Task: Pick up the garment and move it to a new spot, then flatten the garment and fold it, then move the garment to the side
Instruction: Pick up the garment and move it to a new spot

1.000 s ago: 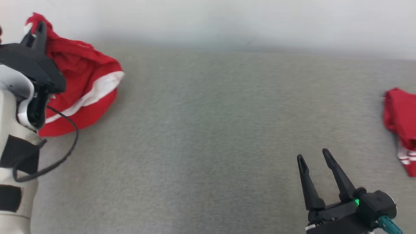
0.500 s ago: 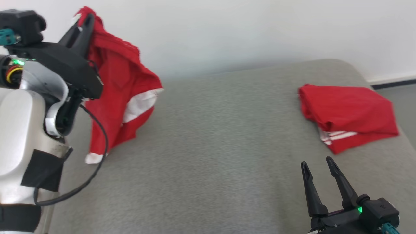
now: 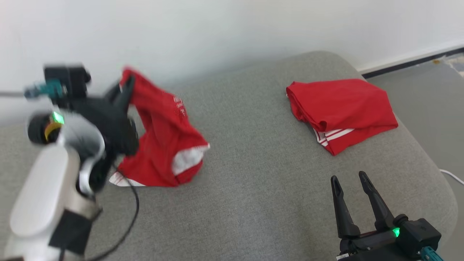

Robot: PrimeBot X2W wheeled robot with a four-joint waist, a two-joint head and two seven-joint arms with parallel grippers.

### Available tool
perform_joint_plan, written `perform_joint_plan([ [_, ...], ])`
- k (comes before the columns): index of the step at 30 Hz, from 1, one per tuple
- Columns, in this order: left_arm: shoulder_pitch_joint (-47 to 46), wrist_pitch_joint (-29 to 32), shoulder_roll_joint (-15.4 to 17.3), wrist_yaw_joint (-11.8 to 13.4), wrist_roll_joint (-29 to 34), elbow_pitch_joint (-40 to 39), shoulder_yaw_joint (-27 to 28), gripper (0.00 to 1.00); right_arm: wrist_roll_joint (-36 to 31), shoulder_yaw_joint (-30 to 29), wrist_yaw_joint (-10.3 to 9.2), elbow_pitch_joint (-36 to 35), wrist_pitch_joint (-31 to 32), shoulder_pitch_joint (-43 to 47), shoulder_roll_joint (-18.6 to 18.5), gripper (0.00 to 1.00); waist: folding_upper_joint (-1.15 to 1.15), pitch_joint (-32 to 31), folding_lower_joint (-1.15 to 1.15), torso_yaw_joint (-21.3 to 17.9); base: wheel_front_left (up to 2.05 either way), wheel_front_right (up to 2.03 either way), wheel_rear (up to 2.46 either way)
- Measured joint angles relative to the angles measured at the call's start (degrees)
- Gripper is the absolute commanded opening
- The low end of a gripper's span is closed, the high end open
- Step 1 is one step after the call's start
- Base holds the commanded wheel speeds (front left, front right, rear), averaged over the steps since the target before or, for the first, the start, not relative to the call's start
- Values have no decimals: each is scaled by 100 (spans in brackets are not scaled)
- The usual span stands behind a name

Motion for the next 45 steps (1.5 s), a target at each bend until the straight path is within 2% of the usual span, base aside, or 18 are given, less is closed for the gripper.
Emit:
perform_joint_plan([
  [8, 1318, -386, 19, 109, 13, 495, -119, 0, -2, -11, 0, 23, 0, -89, 66, 100, 1, 310, 1, 77, 0, 0, 0],
  [13, 1681, -976, 37, 213, 293, 806, -225, 0, -10, 18, 0, 40, 0, -121, 44, 100, 1, 357, 0, 265, 0, 0, 0],
  [15, 1720, -1111, -1, 213, 301, 831, -226, 45, -11, 25, 0, 42, 0, -126, 40, 100, 1, 354, 0, 306, 0, 0, 0],
  [16, 1763, -1322, -56, 205, 309, 828, -214, 100, -13, 33, 0, 44, 0, -126, 37, 100, 0, 345, 0, 346, 0, 0, 0],
  [22, 2118, -2672, -325, 223, 458, 554, -180, 100, 0, 105, 0, 91, 0, -41, -8, 100, 0, 161, 0, 570, 0, 0, 0],
  [26, 2676, -3178, -361, 316, 519, 252, -62, 100, 43, 182, 0, 102, 0, 67, 36, 100, 0, -18, 0, 731, 0, 0, 0],
  [30, 3276, -3312, -455, 404, 492, -353, 361, 100, 68, 201, 0, 108, 0, 186, 73, 100, 0, -167, 0, 956, 0, 0, 0],
  [32, 3582, -3315, -619, 499, 621, -879, 665, 100, 69, 204, 0, 107, 0, 200, 88, 100, 0, -231, -1, 1078, 0, 0, 0],
  [35, 4021, -3322, -903, 509, 957, -1552, 1035, 100, 89, 191, 0, 83, 0, 220, 120, 100, 0, -326, 0, 1254, 0, 0, 0],
  [39, 4520, -3322, -1135, 312, 1502, -1946, 1347, 100, 93, 158, 0, 66, 0, 284, 141, 100, 0, -479, -1, 1440, 0, 0, 0],
  [45, 4954, -3322, -1356, 54, 2096, -2213, 1441, 100, 92, 97, 0, 47, 0, 481, 122, 100, 0, -720, -1, 1650, 0, 0, 0],
])
